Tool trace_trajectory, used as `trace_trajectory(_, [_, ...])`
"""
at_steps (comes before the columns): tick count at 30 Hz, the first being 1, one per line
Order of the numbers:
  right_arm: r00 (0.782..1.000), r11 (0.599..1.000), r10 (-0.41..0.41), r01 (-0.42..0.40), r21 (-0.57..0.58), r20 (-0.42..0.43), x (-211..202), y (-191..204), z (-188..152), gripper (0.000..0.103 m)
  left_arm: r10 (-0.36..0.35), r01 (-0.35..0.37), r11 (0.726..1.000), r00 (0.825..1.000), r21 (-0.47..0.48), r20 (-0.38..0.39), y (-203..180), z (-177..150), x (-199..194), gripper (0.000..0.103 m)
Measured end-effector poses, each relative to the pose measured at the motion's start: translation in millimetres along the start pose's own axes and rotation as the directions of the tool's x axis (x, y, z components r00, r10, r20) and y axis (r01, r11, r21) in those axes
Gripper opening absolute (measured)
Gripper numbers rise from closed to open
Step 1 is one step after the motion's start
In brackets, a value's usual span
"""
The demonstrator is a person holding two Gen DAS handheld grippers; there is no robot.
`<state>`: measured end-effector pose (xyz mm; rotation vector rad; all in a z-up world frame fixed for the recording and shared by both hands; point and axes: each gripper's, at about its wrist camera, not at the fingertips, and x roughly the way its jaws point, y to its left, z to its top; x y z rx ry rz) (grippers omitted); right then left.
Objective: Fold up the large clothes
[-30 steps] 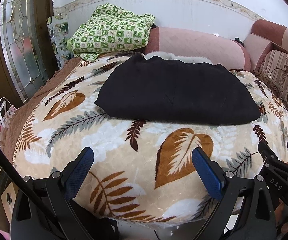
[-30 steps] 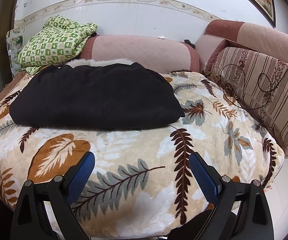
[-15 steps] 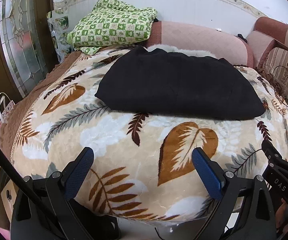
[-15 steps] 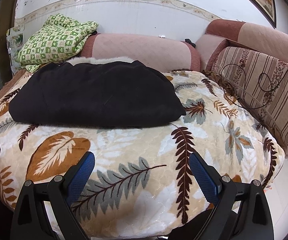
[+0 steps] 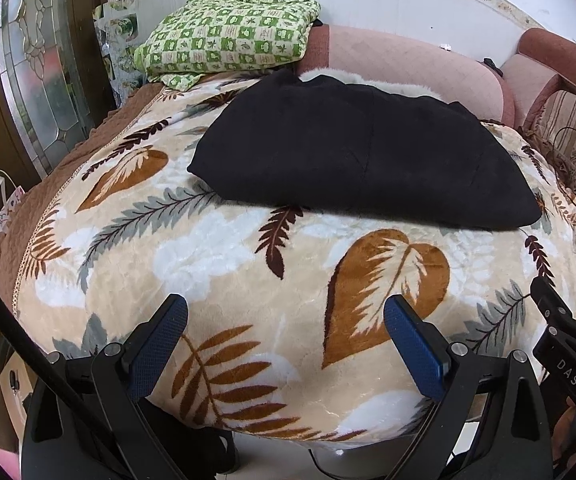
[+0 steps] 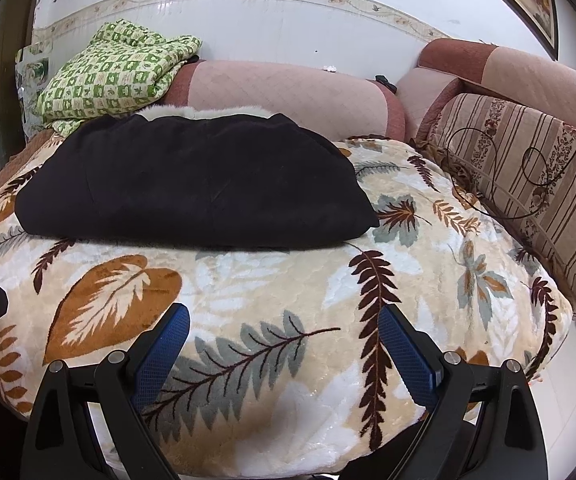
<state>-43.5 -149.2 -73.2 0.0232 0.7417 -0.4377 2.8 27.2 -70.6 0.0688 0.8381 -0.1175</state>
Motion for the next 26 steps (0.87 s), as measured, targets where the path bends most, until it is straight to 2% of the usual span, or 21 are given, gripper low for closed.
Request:
trace_trajectory(13, [0.999, 0.999, -0.004, 0.005, -0.033, 0.031, 5, 8, 9, 0.097, 0.018, -0.018, 1.0, 1.0, -0.012, -0.009, 3, 1, 8, 0.098])
trace_trajectory(26, [1.0, 0.999, 0.02, -0.02, -0.037, -0.002, 19, 12, 8, 0.097, 0.028, -0.028, 1.0, 0.999, -0.014, -0.024, 6, 3, 19, 0.098])
